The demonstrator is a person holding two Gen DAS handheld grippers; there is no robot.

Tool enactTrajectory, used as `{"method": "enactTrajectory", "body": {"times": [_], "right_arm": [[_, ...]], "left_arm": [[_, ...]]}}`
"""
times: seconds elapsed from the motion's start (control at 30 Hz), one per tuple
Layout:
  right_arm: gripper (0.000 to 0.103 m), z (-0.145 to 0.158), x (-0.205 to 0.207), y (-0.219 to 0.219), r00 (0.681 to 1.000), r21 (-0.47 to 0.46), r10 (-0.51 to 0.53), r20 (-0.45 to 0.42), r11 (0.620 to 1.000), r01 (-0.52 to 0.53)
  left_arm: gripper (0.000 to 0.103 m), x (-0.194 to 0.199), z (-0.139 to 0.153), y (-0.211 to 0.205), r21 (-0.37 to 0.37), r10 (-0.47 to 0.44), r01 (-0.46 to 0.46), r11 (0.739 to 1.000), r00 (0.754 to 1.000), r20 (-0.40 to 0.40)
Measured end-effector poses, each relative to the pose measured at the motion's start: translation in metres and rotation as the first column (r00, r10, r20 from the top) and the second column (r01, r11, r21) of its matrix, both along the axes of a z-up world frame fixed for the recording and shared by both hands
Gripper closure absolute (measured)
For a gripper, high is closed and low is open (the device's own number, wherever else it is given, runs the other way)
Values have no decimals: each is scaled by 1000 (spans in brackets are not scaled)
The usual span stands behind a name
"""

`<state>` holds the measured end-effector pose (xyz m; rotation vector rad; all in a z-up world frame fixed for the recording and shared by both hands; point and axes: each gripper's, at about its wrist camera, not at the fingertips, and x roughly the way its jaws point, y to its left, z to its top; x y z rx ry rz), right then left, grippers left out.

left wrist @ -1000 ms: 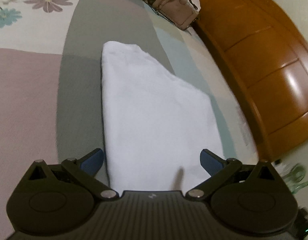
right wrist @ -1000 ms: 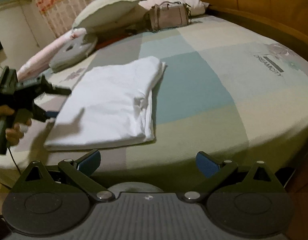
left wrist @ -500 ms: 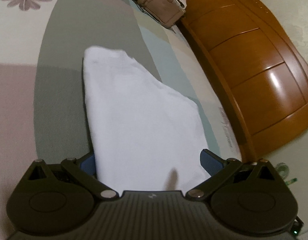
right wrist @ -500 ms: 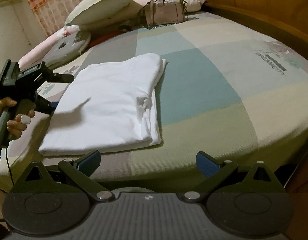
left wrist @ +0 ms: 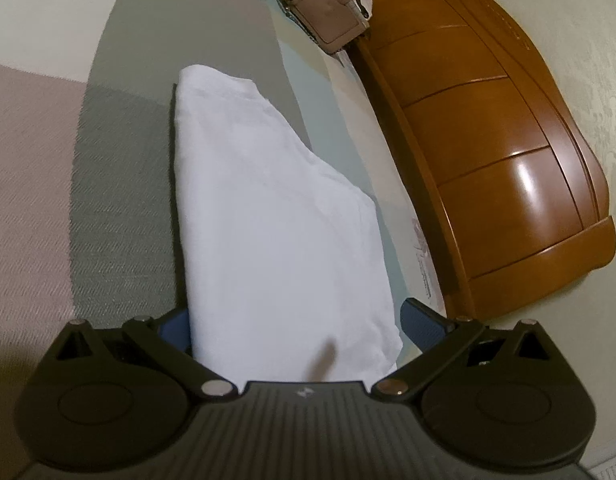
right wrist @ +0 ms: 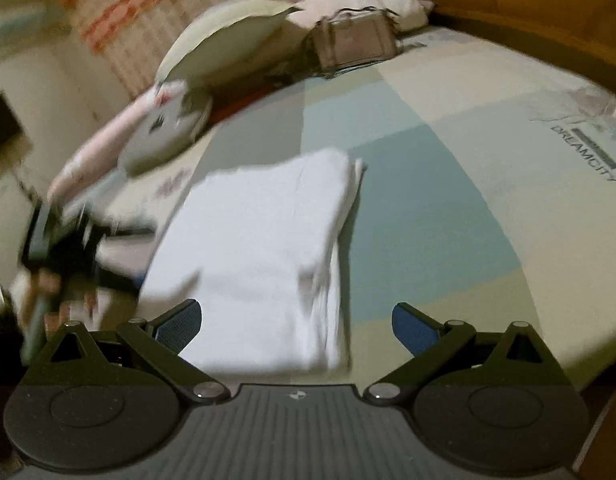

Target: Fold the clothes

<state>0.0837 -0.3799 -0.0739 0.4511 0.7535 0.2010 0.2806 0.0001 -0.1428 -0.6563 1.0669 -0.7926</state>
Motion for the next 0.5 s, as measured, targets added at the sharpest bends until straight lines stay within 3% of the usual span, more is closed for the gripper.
{"method": "enactTrajectory", "body": {"times": [0.2, 0.37, 0.5], "right_arm": [[0, -34, 81, -32, 984, 268, 39, -173, 963, 9], [0, -46, 110, -35, 975, 409, 119, -189, 912, -32], [0, -50, 127, -32, 976, 431, 133, -171, 901, -47]], "left_arm": [[1, 3, -1, 0, -1, -14, 14, 1000, 1000, 16], [1, 9, -1, 1, -12, -24, 24, 1000, 1000, 6], [1, 19, 0, -4, -9, -29, 29, 1000, 1000, -4]]}}
